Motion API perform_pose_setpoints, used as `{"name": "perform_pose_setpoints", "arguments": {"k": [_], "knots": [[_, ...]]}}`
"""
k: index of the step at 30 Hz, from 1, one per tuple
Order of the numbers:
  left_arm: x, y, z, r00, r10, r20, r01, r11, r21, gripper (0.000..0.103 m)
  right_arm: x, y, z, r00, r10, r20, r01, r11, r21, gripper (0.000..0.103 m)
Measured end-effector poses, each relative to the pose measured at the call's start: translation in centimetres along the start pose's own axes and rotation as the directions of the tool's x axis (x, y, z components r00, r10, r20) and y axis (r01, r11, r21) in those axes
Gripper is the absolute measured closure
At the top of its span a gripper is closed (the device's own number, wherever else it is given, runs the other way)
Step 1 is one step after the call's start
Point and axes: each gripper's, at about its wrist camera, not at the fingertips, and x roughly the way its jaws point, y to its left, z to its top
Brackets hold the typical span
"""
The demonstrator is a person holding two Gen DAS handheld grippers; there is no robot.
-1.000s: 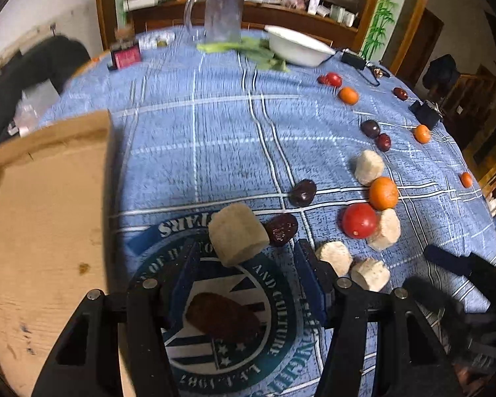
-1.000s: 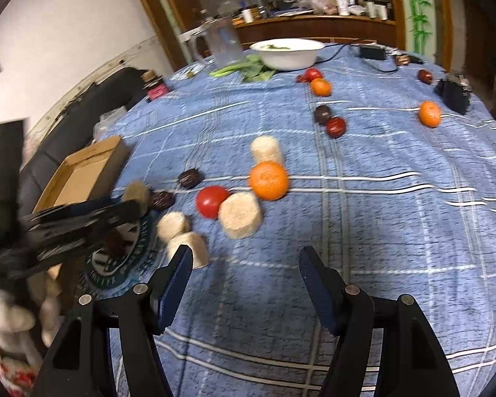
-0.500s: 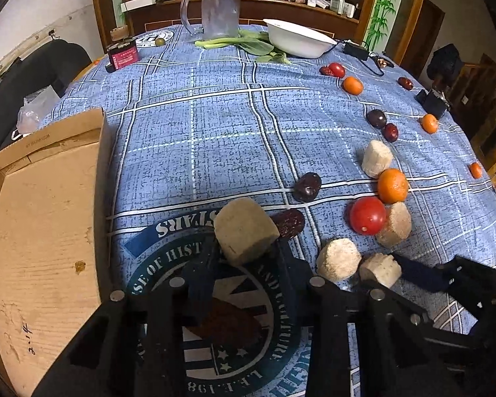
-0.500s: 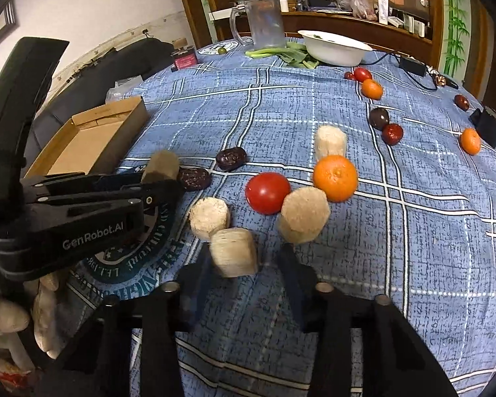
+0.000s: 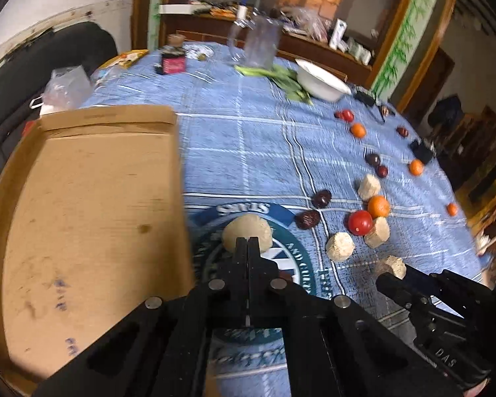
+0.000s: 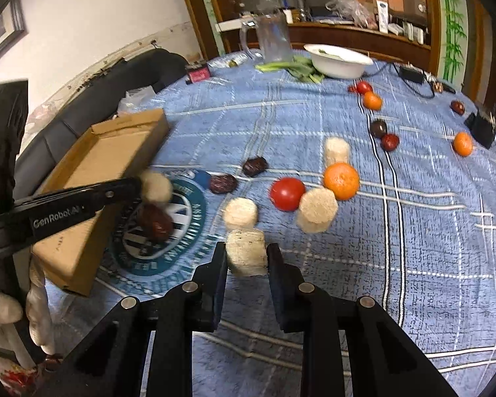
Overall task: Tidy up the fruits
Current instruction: 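Grasp the red date with the left gripper while the right gripper grasps a white yam chunk, then carry the date and yam chunk into the cardboard tray and open both grippers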
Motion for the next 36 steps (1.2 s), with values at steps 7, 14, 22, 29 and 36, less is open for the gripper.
{"name": "perform_pose_setpoints", "arguments": {"k": [7, 14, 22, 29, 36], "knots": [[-2.8, 3.8, -0.6, 1.0, 0.006, 0.026, -0.005, 0.999, -0.051, 0.103, -0.7, 4.0, 1.5, 0.998, 0.051, 0.025, -0.049, 0.997, -0.059, 0.077], [-0.8, 1.0, -0.3, 0.999, -0.022, -0.027, 0.024, 0.998, 0.05, 0.101, -0.1, 4.6, 0.4, 0.999, 0.04, 0.001, -0.04, 0.998, -0.053, 0.077], [2.9, -4.2, -1.6, 0.993, 0.048, -0.105, -0.024, 0.976, 0.216, 0.055, -0.5, 1.7, -0.5, 0.999, 0.04, -0.003, -0.04, 0.999, 0.011, 0.077], [5.4, -5.3, -2.7, 0.98, 0.144, -0.138, -0.098, 0.949, 0.298, 0.059, -0.4, 0.9, -1.0, 0.998, 0.063, -0.003, -0.062, 0.998, 0.028, 0.077], [3.4, -4.4, -2.8, 0.993, 0.064, -0.095, -0.042, 0.974, 0.223, 0.059, -0.8, 0.5, -1.1, 0.998, 0.065, 0.011, -0.065, 0.997, 0.038, 0.077]]}}
